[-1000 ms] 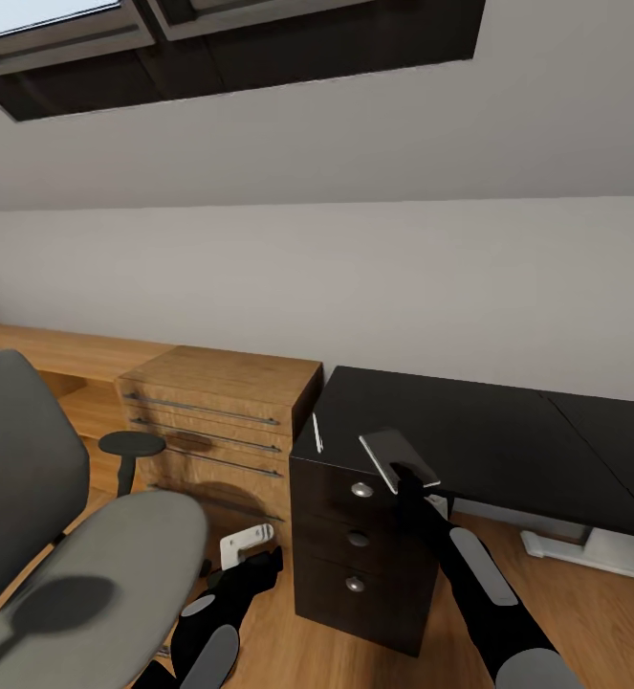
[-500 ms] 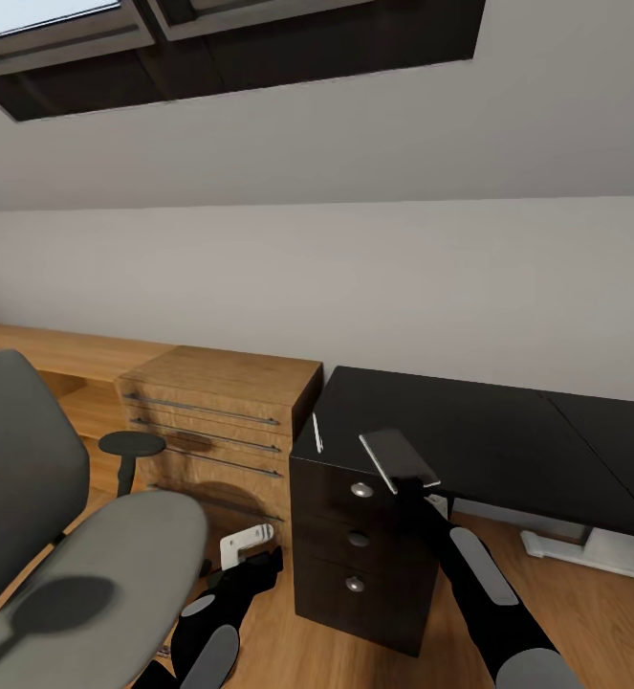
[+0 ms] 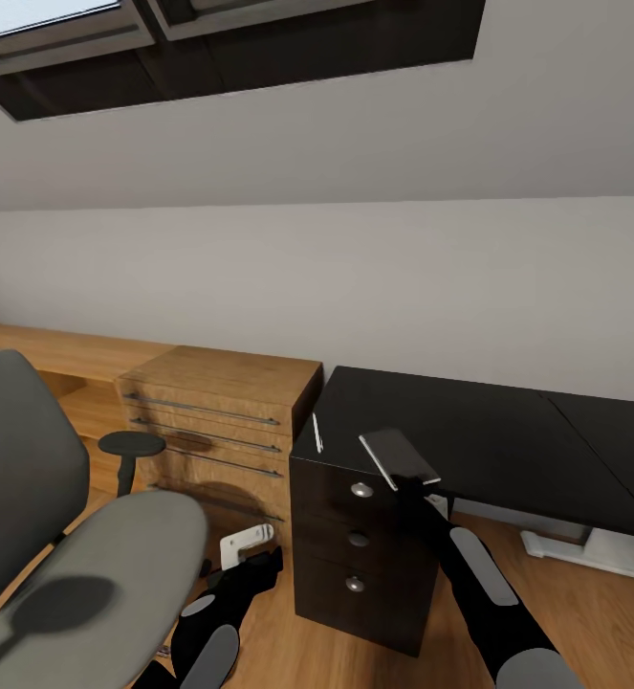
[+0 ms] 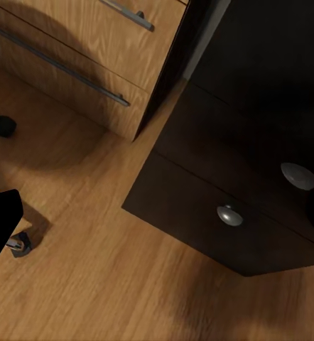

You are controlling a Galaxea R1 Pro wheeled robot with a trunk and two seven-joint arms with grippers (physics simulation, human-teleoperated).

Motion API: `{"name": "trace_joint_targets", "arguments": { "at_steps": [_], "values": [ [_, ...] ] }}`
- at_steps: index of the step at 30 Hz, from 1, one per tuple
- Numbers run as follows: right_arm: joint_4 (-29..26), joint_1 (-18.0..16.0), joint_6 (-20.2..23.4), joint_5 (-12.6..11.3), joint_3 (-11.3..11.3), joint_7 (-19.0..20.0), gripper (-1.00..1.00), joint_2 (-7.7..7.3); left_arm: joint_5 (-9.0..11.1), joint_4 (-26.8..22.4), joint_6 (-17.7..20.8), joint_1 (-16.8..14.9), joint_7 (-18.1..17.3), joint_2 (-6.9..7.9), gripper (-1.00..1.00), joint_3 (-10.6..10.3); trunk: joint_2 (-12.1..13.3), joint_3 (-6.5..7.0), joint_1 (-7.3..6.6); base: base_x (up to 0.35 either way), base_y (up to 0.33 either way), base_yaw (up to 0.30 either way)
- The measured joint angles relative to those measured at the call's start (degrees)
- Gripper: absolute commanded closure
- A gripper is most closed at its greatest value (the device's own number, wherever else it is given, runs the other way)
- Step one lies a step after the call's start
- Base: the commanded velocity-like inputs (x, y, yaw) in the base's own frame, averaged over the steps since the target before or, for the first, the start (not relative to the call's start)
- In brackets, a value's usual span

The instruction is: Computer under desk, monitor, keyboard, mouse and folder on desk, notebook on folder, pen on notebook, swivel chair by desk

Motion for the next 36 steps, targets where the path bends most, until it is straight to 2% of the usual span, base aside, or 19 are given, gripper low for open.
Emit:
{"name": "trace_joint_targets", "arguments": {
  "at_steps": [5, 12, 22, 28, 36],
  "values": [
    [-0.13, 0.00, -0.20, 0.01, 0.00, 0.14, 1.00, 0.04, -0.01, 0.01, 0.00, 0.03, 0.00, 0.00, -1.00, 0.00, 0.00, 0.00, 0.00, 0.000, 0.000, 0.000],
    [-0.76, 0.08, -0.29, -0.01, 0.00, 2.38, 1.00, 0.06, -0.06, 0.08, -0.01, 0.00, 0.07, -0.07, -1.00, -0.01, 2.79, 1.25, -1.53, 0.000, 0.000, 0.000],
    [-5.86, 0.38, -0.38, 0.00, 0.04, 2.73, 1.00, 0.07, -0.06, 0.19, -0.07, 0.03, 0.10, -0.11, -1.00, -0.08, 6.80, 3.05, -3.73, 0.000, 0.000, 0.000],
    [-6.65, 0.43, -0.48, 0.03, 0.01, 2.64, 1.00, 0.08, -0.05, 0.41, -0.11, 0.02, 0.11, -0.18, -1.00, -0.11, 9.21, 4.12, -5.05, 0.000, 0.000, 0.000],
    [-8.37, 0.51, -0.57, 0.09, -0.11, 2.37, 1.00, -0.07, -0.09, 1.50, -0.24, 0.01, 0.10, -0.11, -1.00, -2.49, 9.23, 4.13, -5.05, 0.000, 0.000, -0.155]
  ]
}}
